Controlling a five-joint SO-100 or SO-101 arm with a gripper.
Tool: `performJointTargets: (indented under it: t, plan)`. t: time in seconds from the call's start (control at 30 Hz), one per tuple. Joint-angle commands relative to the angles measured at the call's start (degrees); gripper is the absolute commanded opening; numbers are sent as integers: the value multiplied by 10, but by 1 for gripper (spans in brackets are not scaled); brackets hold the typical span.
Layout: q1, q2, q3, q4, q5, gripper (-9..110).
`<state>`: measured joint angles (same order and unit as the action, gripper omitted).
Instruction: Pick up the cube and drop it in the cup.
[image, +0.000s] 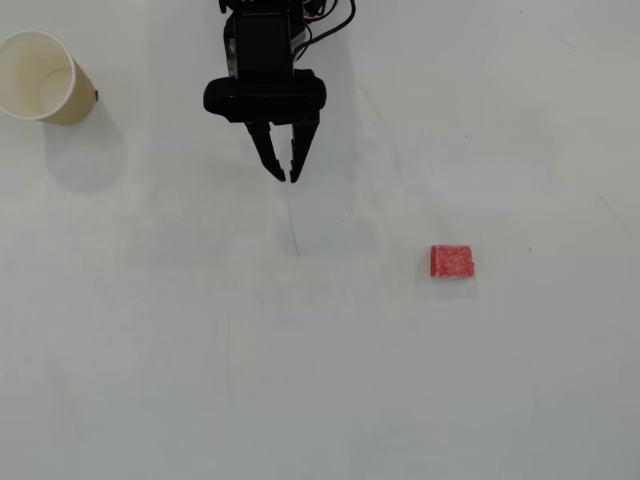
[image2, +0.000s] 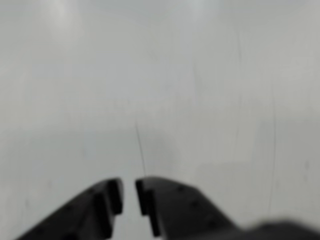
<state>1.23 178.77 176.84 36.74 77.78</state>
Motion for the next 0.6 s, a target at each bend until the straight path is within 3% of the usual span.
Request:
performJointTargets:
  t: [0.0,0.57]
  plan:
    - [-6,11,20,-64,-4,0]
    - [-25,11,21,-214,-5,0]
